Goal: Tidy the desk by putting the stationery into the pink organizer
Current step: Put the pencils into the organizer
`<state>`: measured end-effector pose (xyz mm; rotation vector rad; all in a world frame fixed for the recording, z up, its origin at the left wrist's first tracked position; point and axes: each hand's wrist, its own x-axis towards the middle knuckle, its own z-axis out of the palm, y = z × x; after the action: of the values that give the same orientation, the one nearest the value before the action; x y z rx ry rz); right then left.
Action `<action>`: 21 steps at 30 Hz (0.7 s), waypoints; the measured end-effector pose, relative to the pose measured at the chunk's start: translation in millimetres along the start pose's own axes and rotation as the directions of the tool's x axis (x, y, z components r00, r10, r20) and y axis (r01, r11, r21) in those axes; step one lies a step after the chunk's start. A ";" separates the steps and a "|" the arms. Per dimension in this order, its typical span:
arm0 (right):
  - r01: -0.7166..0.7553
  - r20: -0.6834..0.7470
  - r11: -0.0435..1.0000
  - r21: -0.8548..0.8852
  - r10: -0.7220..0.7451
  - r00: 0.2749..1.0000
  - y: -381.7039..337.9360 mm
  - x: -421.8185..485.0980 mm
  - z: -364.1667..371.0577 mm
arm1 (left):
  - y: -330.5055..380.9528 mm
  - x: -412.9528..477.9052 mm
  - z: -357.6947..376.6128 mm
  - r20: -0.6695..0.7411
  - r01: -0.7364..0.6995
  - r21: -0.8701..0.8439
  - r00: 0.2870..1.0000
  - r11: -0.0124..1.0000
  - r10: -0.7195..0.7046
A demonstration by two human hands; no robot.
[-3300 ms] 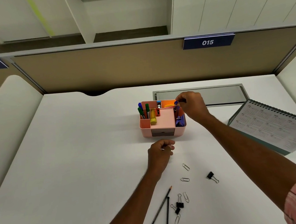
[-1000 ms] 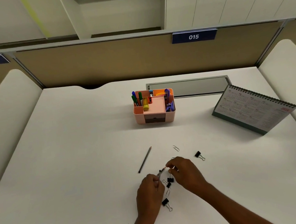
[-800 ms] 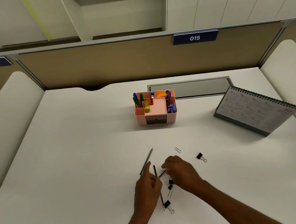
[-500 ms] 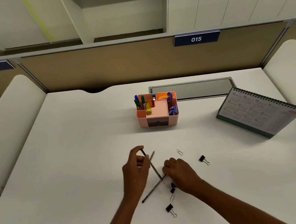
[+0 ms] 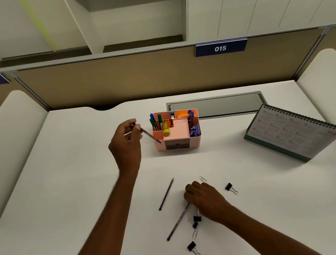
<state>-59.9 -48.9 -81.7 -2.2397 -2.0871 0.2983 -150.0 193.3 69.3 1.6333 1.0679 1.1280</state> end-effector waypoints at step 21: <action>-0.169 -0.001 0.778 0.606 0.213 0.977 27.4 -0.5 -42.3 | -22.2 -13.7 -2.7 0.548 0.694 -0.708 0.655 0.129 -0.520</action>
<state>-25.2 -48.0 -45.2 -2.0081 -1.4326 0.7651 -159.5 186.6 45.8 0.2694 0.6550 0.6886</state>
